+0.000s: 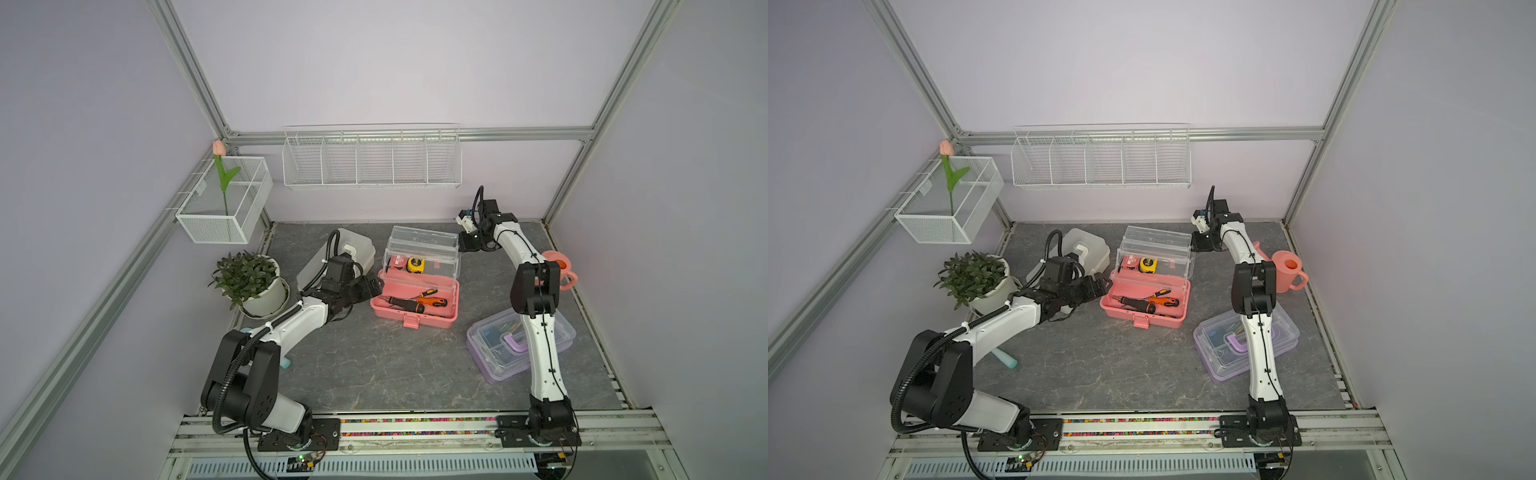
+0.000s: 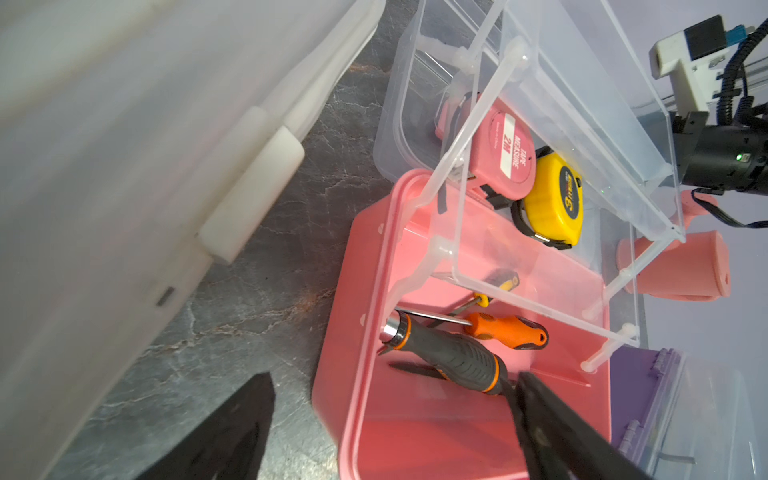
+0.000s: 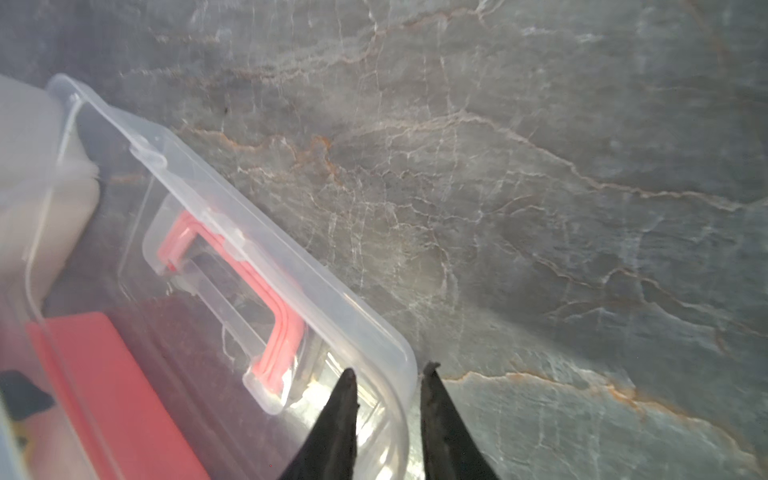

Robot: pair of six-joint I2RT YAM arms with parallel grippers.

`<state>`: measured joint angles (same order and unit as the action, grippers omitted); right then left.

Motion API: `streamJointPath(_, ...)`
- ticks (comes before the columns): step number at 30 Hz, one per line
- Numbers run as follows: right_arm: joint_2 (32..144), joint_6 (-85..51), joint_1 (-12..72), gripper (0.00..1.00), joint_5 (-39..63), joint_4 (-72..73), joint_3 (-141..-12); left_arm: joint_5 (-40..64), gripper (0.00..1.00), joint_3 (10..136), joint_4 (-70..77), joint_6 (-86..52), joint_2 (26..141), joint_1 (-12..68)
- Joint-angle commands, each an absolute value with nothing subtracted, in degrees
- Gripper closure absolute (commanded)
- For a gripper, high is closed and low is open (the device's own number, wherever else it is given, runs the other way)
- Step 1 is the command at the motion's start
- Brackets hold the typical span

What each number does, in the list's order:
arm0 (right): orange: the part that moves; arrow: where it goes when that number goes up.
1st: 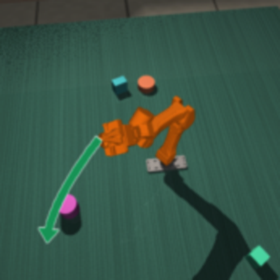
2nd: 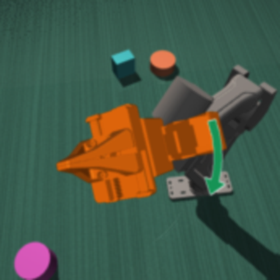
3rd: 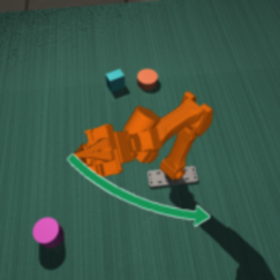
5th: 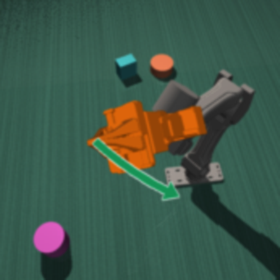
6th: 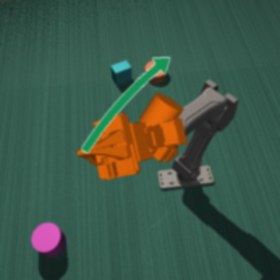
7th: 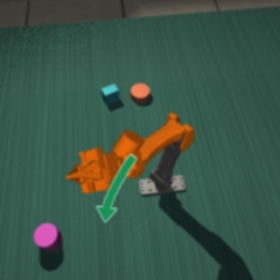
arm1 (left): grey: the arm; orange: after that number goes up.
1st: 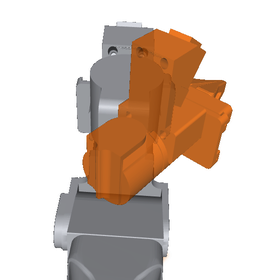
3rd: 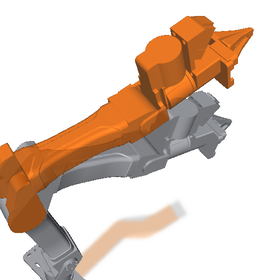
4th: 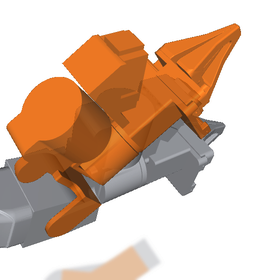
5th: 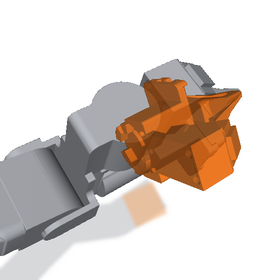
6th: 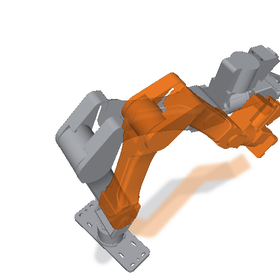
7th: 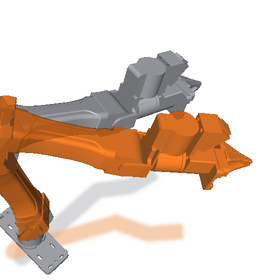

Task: Close toolboxes
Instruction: Close the toolbox lid.

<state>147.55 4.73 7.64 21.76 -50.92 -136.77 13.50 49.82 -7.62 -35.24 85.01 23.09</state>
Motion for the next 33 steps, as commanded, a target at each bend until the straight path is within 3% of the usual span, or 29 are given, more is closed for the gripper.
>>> streamJointPath(1, 148.8, 9.4, 8.9, 0.72, 19.2, -54.4, -137.2, 13.2, 0.09, 50.8, -8.2, -34.5, 84.5, 22.6)
streamJointPath(4, 148.0, 10.3, 9.4, 0.74, 18.5, -54.4, -135.7, 13.0, 0.09, 50.6, -8.2, -34.4, 84.3, 22.5)
streamJointPath(9, 145.3, 10.3, 9.4, 0.93, 18.0, -52.4, -131.6, 13.0, 0.09, 50.1, -8.3, -34.3, 84.1, 22.1)
streamJointPath(14, 136.3, 6.9, 9.4, 0.93, 14.0, -43.4, -120.1, 13.0, 0.09, 49.6, -7.9, -34.3, 84.2, 21.8)
streamJointPath(23, 114.1, -6.8, 10.2, 0.93, 8.8, -9.1, -87.0, 14.1, 0.09, 49.4, -5.7, -35.2, 85.9, 21.7)
streamJointPath(33, 99.7, -2.4, 15.9, 0.93, -3.9, 15.5, -66.7, 15.1, 0.09, 50.3, -5.5, -35.8, 85.0, 21.7)
